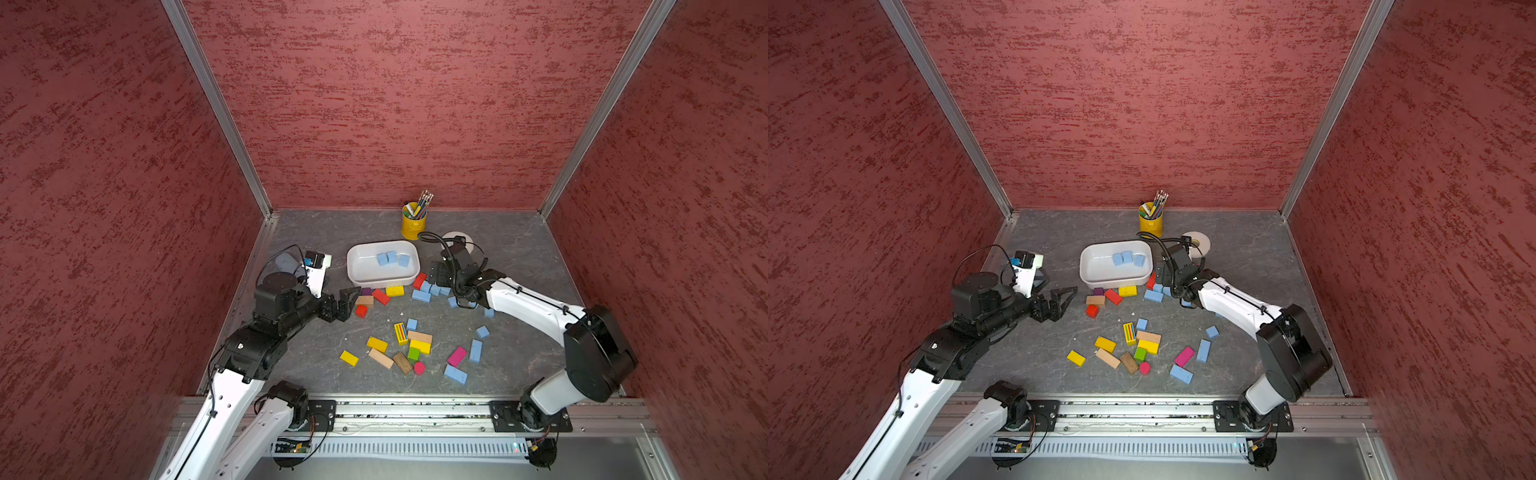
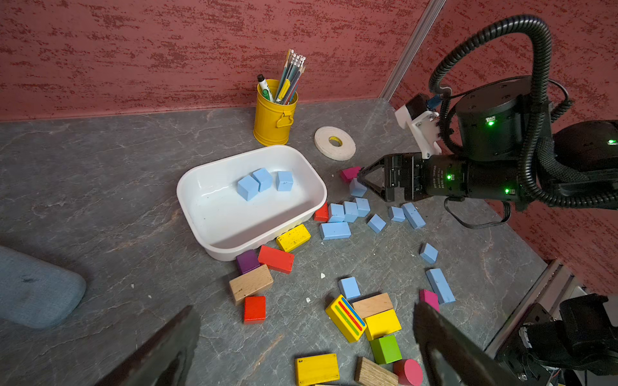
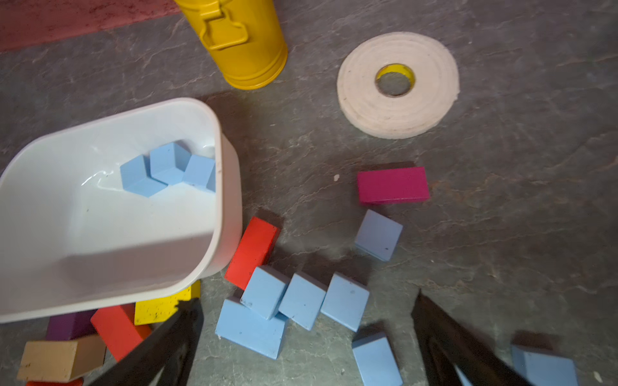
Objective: Pick out the blue building blocks
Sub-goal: Pick up the building block from the center of the board.
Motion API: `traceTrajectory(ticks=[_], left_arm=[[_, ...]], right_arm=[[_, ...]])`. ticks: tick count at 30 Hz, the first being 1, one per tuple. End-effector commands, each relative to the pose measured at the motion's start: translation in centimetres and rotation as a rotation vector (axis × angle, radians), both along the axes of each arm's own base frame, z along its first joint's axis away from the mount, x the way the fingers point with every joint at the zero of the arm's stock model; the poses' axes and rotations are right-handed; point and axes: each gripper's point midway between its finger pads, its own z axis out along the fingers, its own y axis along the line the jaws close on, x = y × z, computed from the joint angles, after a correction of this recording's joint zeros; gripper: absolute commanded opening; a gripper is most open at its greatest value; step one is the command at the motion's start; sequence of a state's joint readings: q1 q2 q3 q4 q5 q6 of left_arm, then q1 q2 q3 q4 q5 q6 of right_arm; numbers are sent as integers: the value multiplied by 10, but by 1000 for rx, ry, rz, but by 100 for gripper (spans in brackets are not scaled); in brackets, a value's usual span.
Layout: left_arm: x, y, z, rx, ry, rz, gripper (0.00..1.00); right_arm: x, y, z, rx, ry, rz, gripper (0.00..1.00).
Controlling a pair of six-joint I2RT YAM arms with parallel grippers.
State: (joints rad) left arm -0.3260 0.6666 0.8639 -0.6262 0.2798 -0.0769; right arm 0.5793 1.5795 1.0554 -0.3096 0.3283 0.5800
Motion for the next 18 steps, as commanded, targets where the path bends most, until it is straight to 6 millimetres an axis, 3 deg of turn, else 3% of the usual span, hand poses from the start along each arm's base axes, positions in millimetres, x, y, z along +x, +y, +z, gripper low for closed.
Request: traceTrajectory(ticks=[1, 6, 18], left_arm=[[1, -3, 2, 1, -25, -14, 99], [1, -2, 2, 3, -25, -11, 100], [-2, -5, 5, -7, -33, -32, 100]], right_arm=[[12, -18, -1, -28, 10, -169, 99], [14, -32, -16, 14, 62, -284, 99], [19, -32, -48, 136, 176, -316, 91]])
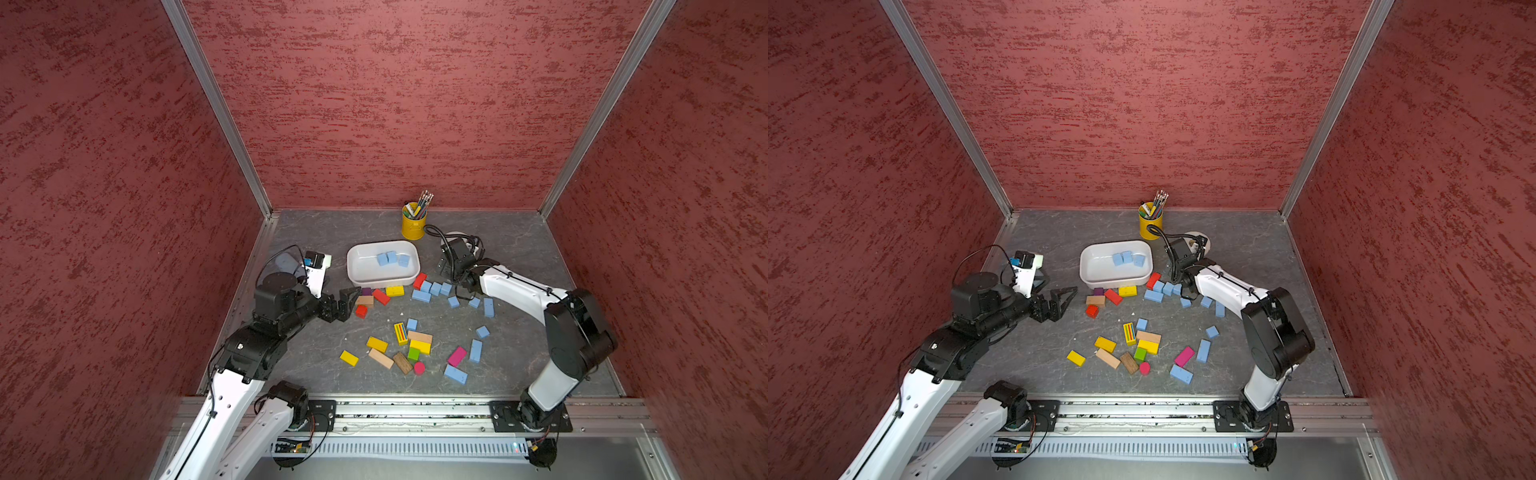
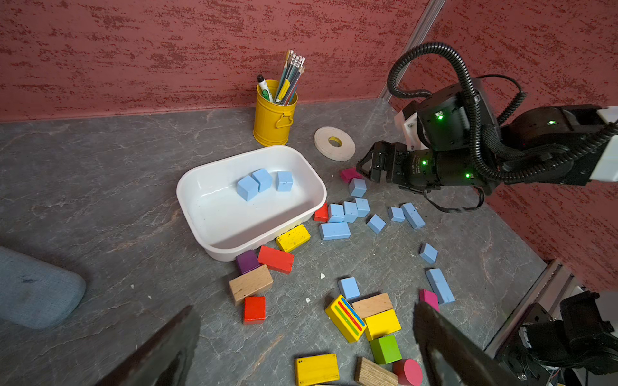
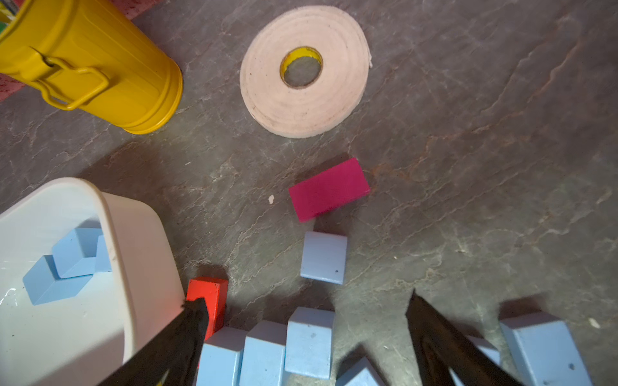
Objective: Pick out the blue building blocks
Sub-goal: Pick up the building block from the center of the board.
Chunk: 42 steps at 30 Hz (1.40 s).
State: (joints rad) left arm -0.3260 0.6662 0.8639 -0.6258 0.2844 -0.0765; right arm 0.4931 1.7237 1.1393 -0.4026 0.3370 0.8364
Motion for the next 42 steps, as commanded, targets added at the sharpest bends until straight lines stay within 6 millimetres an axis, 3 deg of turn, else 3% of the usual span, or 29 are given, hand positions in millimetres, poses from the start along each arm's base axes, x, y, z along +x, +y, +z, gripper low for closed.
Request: traceTrajectory(ticks=[1, 17, 42], left_arm=[[-1, -5, 5, -6, -35, -29, 100], [-4, -8, 7, -15, -44, -51, 100], [-3, -6, 6, -9, -44, -43, 100]], right_arm=[[0, 1, -10, 60, 42, -39, 90], [7, -13, -34, 40, 84, -85, 73], [29, -17, -53, 1, 112, -101, 50]])
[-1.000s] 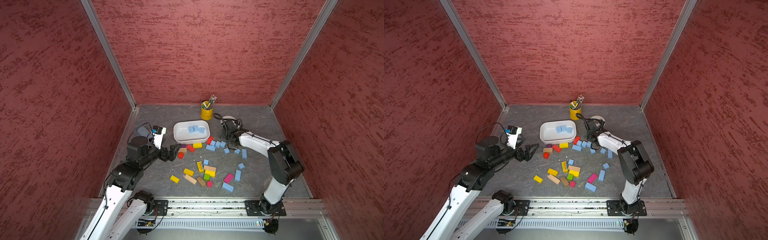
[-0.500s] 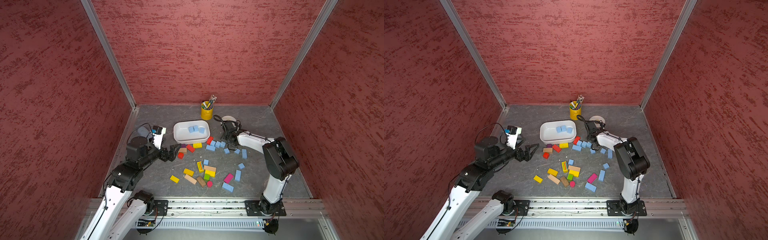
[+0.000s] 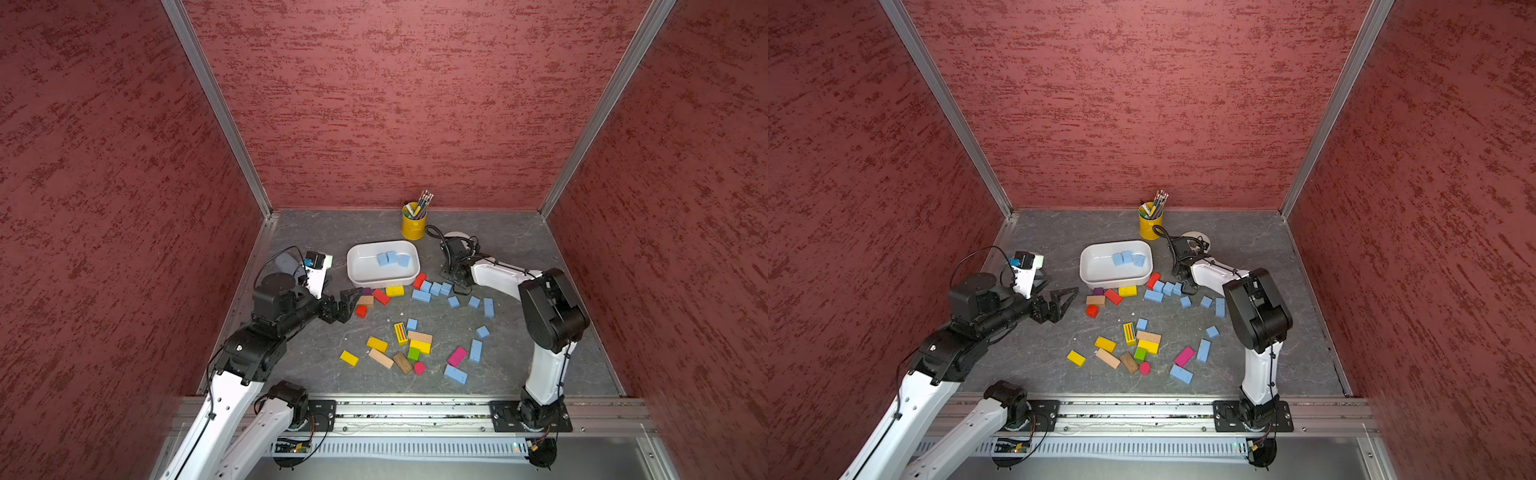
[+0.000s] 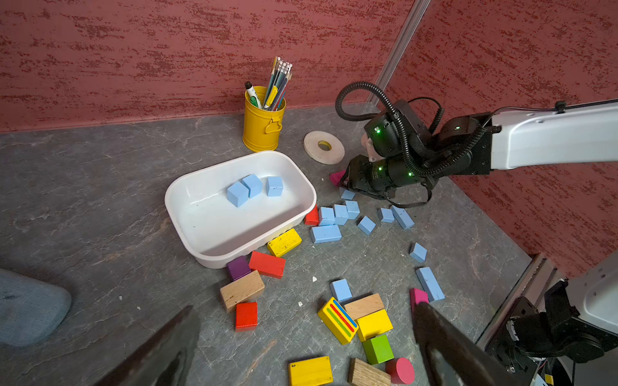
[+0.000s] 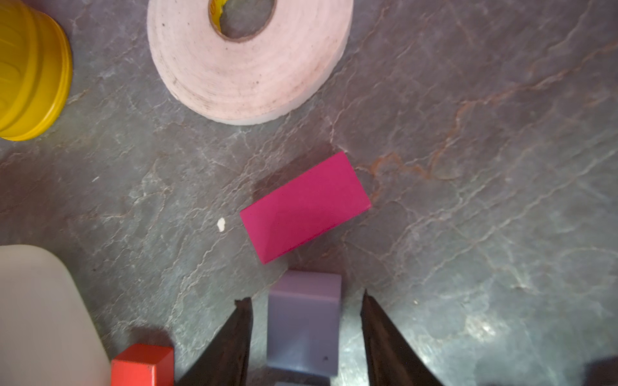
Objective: Pick out the blue building blocks
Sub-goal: Pick up the building block from the center of the board.
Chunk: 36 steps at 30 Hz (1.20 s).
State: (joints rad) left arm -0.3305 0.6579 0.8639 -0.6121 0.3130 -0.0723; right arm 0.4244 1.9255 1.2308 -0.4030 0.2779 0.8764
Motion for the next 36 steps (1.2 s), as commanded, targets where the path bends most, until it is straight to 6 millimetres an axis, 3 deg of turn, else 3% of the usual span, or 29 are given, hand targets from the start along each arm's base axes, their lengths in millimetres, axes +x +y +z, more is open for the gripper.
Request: traceTrajectory(ticks=[1, 17, 25, 36], left_arm=[[1, -1, 1, 6, -24, -8, 100], [1, 0, 0, 9, -25, -3, 100], [1, 0, 1, 9, -27, 0, 100], [1, 1, 1, 9, -28, 2, 100]], right_arm=[[5, -6, 0, -22, -3, -28, 49], [3, -8, -8, -29, 21, -29, 28], [2, -8, 17, -14, -26, -16, 21], [4, 0, 65, 25, -118, 66, 16]])
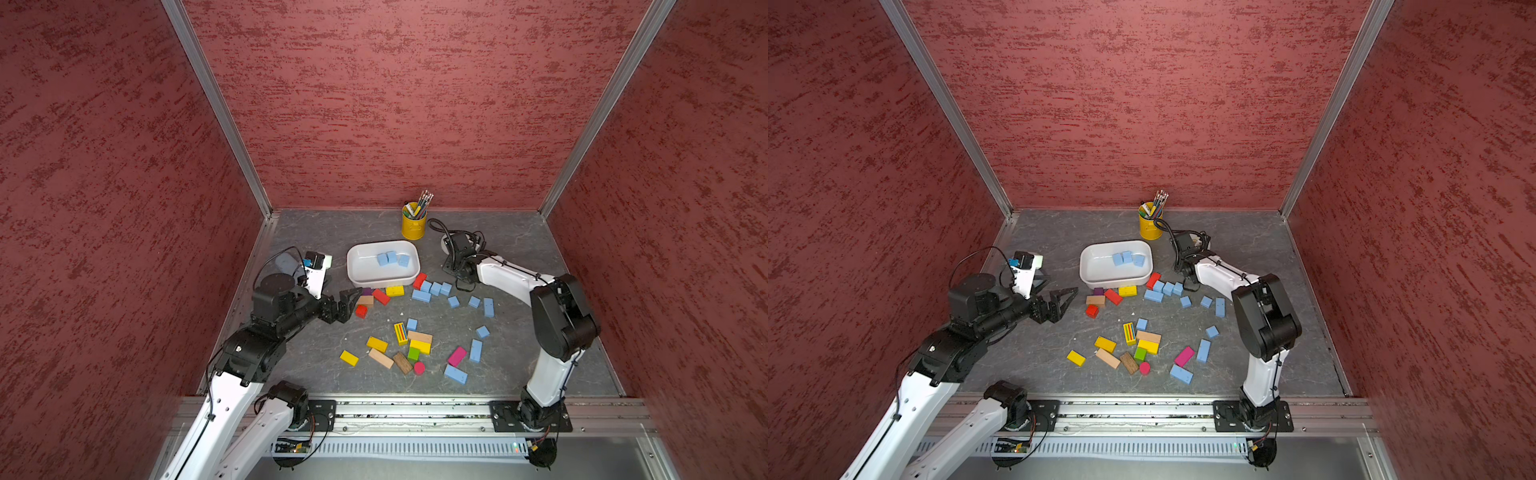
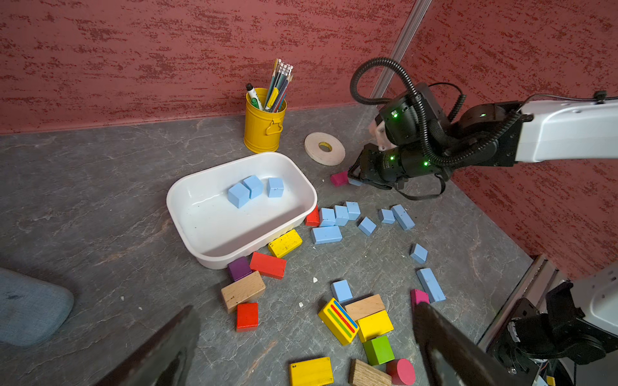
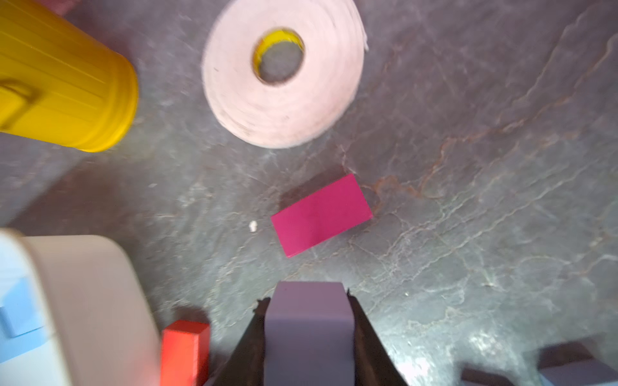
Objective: Pick out the blue building blocks
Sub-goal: Pick up the building block from the center of the board, then place the building block in the storage box.
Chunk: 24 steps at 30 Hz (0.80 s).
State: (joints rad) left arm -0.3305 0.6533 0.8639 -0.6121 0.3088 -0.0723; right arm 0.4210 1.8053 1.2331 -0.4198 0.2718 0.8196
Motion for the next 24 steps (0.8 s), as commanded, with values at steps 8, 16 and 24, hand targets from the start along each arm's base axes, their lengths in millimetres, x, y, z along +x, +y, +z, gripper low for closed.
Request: traceTrajectory(ticks=[8, 16, 24], left_arm=[[1, 0, 0, 10, -25, 0, 100], [1, 1, 0, 10, -24, 2, 100], [1, 0, 1, 7, -28, 2, 100]], right_arm=[[2, 25, 46, 109, -97, 152, 14], [-3, 74, 85, 361, -247, 362, 15], [-8, 120, 89, 469, -231, 496, 16]])
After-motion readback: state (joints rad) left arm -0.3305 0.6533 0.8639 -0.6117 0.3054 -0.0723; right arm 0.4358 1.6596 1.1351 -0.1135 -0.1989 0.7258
